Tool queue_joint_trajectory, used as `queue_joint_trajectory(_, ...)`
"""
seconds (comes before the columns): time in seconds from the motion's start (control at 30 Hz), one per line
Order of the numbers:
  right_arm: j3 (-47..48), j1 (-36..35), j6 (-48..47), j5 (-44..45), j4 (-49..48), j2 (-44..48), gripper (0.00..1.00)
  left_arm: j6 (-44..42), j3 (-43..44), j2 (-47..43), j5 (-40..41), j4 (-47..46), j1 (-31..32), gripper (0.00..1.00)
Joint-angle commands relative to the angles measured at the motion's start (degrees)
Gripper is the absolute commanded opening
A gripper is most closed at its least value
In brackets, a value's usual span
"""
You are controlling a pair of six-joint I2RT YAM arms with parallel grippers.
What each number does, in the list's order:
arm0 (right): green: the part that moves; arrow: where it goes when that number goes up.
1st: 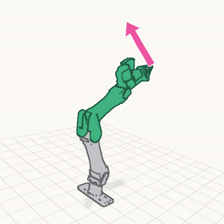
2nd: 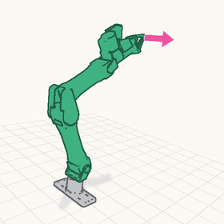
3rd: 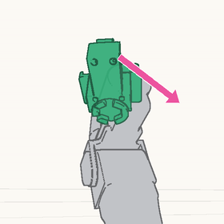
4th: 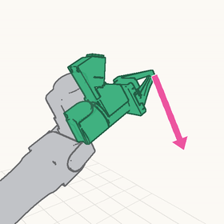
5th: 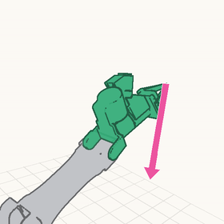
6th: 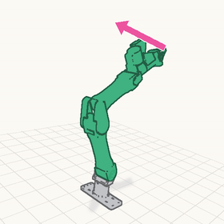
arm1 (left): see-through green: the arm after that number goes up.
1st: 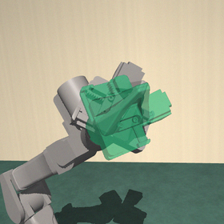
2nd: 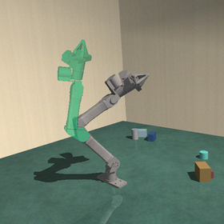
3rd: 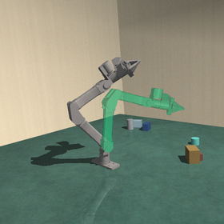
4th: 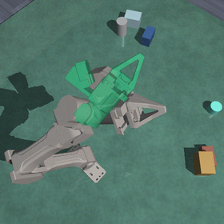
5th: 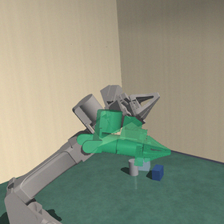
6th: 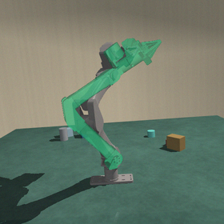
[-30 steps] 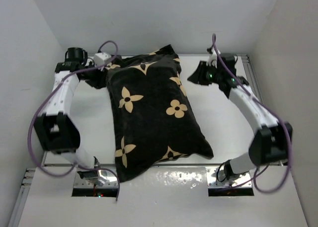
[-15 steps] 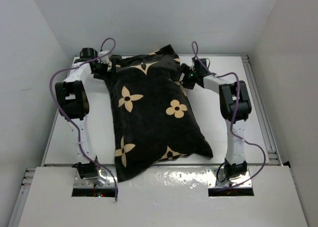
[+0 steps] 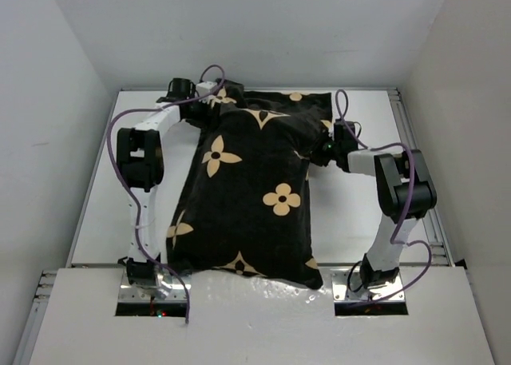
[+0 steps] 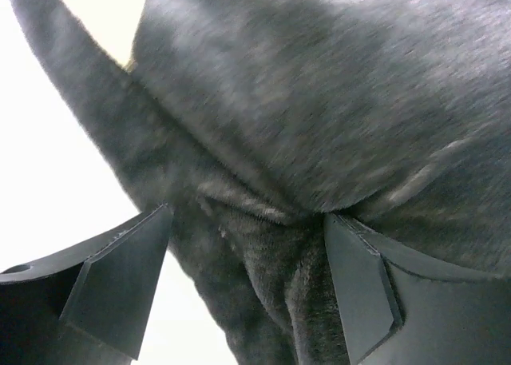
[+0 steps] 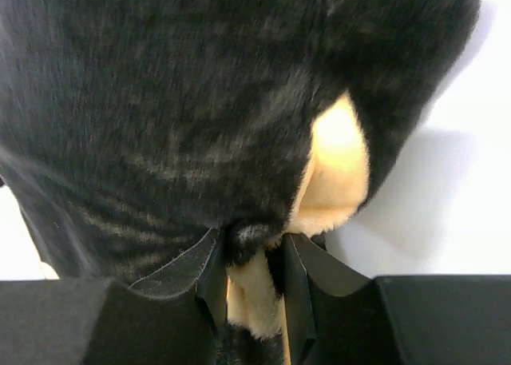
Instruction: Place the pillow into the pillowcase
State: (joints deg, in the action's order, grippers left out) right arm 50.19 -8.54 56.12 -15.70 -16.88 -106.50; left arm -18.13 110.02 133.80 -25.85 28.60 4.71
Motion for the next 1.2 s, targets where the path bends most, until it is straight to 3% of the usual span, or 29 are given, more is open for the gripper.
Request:
queue_joint_trajectory(0.0, 8.14, 2.99, -4.16, -3.44, 5.61, -3.8, 0.3, 5.11, -4.45, -4.85, 0.53, -1.88, -2.86, 0.75)
queue_joint_trajectory(0.17, 22.8, 5.46, -8.38, -3.54, 12.9, -8.9, 0.29, 4.95, -6.66, -7.15, 5.71, -2.76, -3.74, 0.76)
queue_joint_trajectory(0.3, 27.76, 4.76, -10.15, -3.46, 16.62, -11.02, 0.32, 5.91, -4.38, -6.09, 5.98, -3.46, -4.01, 0.76)
queue_joint_trajectory(0.5, 19.25, 5.89, -10.41, -2.05, 14.24, -2.76, 0.83, 6.88, 5.29, -5.91, 7.48, -1.18, -6.81, 0.8)
queue_joint_trajectory(0.53, 19.15, 6.59, -11.11, -1.7, 15.12, -0.14, 0.98, 7.05, 5.82, -6.61, 7.82, -0.83, -7.52, 0.8)
queue_joint_trajectory(0.73, 23.71, 15.29, -22.95, -1.62, 32.22, 10.07, 0.99, 7.67, 5.21, -15.92, 8.71, 2.33, -15.95, 0.83)
queue_joint_trajectory(0.87, 24.34, 20.29, -28.51, -0.03, 40.51, 19.72, 0.99, 6.53, 0.13, -26.01, 6.25, 3.48, -23.67, 0.84)
queue_joint_trajectory(1.03, 19.78, 25.58, -30.54, 1.82, 47.55, 29.58, 0.99, 6.88, -13.67, -38.23, 5.9, 0.94, -33.86, 0.86)
queue_joint_trajectory(1.17, 13.18, 32.35, -29.41, 2.78, 46.94, 36.87, 0.99, 7.23, -22.99, -44.58, 3.09, -0.82, -39.77, 0.87)
